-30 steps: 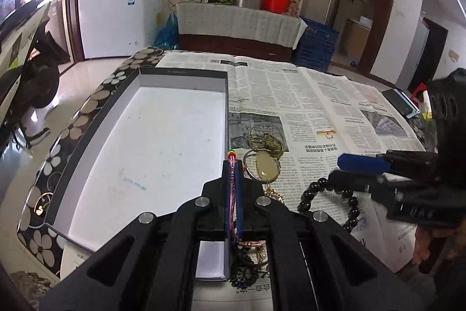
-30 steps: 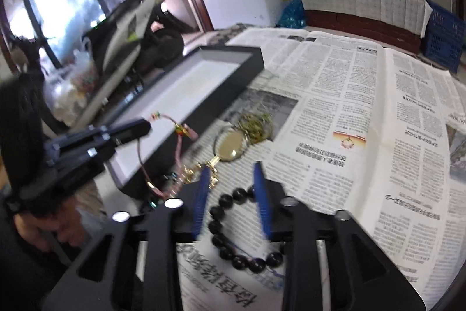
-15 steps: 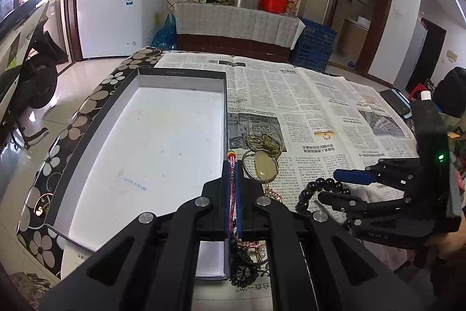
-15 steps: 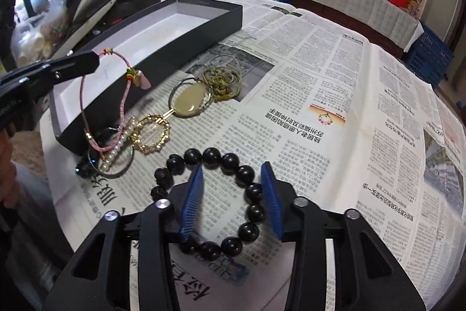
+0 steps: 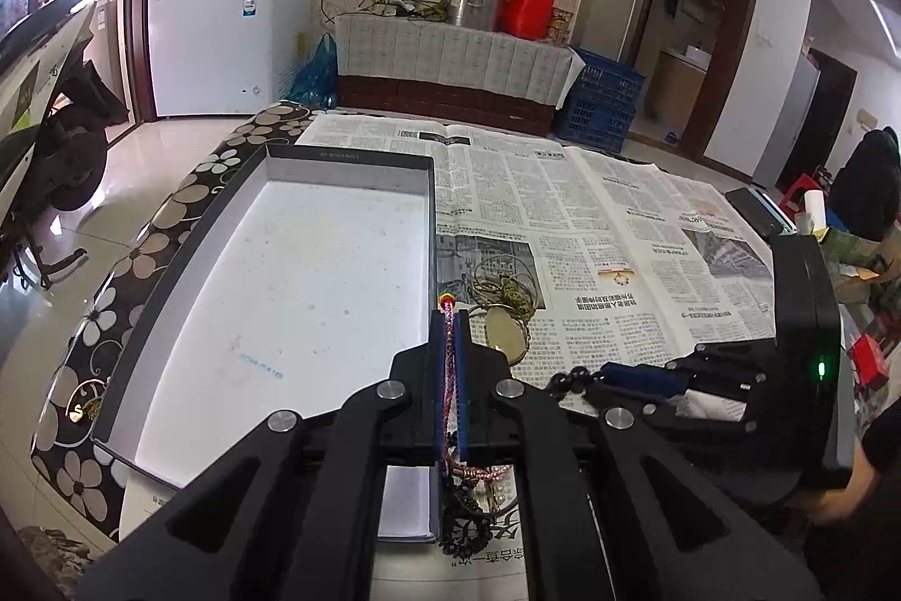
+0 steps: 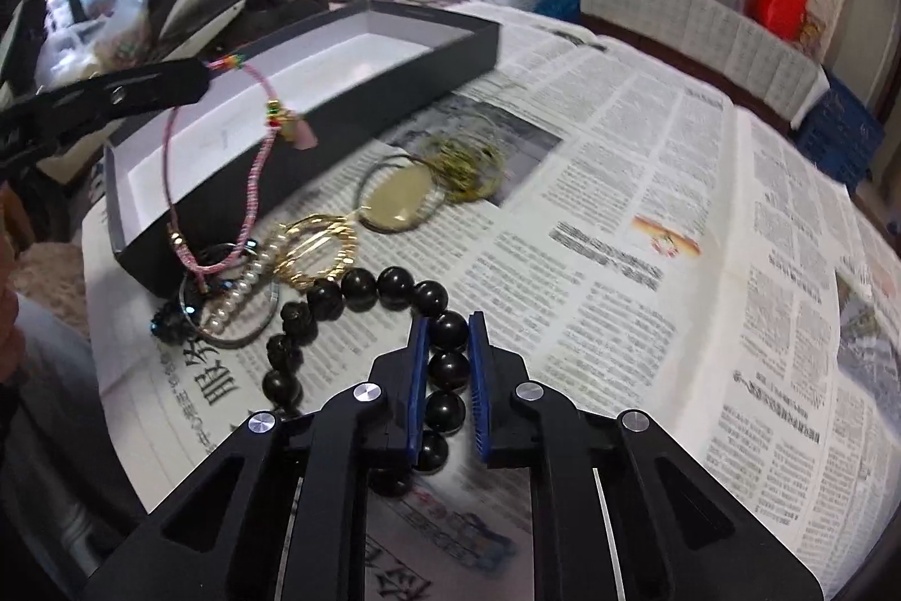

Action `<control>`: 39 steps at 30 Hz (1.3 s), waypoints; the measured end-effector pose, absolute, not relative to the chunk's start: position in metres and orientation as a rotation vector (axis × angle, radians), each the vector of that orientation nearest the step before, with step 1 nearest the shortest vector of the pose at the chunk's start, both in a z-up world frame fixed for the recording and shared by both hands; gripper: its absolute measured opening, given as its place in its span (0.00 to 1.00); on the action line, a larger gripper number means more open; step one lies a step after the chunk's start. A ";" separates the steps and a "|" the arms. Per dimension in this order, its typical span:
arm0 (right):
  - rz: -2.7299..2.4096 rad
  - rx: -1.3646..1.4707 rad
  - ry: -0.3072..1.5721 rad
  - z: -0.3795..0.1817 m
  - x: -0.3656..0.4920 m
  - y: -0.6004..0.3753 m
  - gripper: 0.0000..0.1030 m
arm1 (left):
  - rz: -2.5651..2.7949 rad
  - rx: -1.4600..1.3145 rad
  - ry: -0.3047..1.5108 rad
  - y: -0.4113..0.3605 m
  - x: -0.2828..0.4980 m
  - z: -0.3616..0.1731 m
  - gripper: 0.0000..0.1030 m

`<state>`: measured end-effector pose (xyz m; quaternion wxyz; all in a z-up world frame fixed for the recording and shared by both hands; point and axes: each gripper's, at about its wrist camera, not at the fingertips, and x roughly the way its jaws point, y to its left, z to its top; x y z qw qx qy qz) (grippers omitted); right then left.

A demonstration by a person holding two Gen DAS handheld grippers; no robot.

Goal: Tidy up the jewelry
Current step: 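Carry both bracelets over the white box and open both grippers to drop them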

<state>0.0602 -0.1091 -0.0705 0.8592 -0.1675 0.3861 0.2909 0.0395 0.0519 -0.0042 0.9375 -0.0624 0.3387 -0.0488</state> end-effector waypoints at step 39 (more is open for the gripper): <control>0.916 0.258 0.643 0.018 0.043 -0.037 0.14 | 0.187 -0.208 0.662 0.116 0.028 0.004 0.03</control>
